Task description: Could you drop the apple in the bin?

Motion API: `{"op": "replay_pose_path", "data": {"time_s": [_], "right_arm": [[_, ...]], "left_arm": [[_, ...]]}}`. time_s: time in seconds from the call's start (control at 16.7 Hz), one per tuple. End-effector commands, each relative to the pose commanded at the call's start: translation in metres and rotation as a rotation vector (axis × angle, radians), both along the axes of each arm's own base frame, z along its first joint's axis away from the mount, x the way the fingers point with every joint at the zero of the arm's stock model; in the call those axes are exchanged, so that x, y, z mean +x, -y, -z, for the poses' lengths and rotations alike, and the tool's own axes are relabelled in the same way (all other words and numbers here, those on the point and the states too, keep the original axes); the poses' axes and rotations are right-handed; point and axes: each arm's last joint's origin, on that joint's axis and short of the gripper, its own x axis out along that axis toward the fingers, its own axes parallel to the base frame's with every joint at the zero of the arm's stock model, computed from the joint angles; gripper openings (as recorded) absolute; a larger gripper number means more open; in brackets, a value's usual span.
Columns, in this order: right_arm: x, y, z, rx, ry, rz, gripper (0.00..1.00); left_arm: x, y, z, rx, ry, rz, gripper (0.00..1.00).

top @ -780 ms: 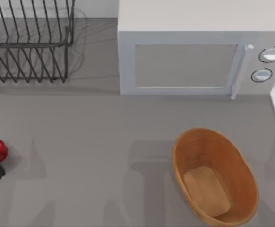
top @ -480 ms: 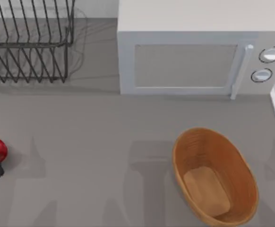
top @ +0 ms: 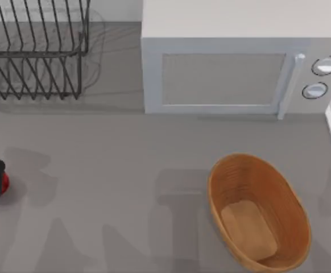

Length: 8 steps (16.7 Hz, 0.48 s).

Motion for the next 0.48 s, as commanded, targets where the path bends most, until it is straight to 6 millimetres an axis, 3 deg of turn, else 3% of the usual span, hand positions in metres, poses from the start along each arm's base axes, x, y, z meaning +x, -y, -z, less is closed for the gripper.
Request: {"op": "replay_pose_path", "data": {"time_s": [0.18,0.48], "right_arm": [[0.0,0.0,0.0,0.0,0.0,0.0,1.0],[0.0,0.0,0.0,0.0,0.0,0.0,1.0]], "left_arm": [[0.042,0.0,-0.002,0.1,-0.305,0.078,1.0],[0.108,-0.001,0.011,0.212,-0.709,0.245,1.0]]}}
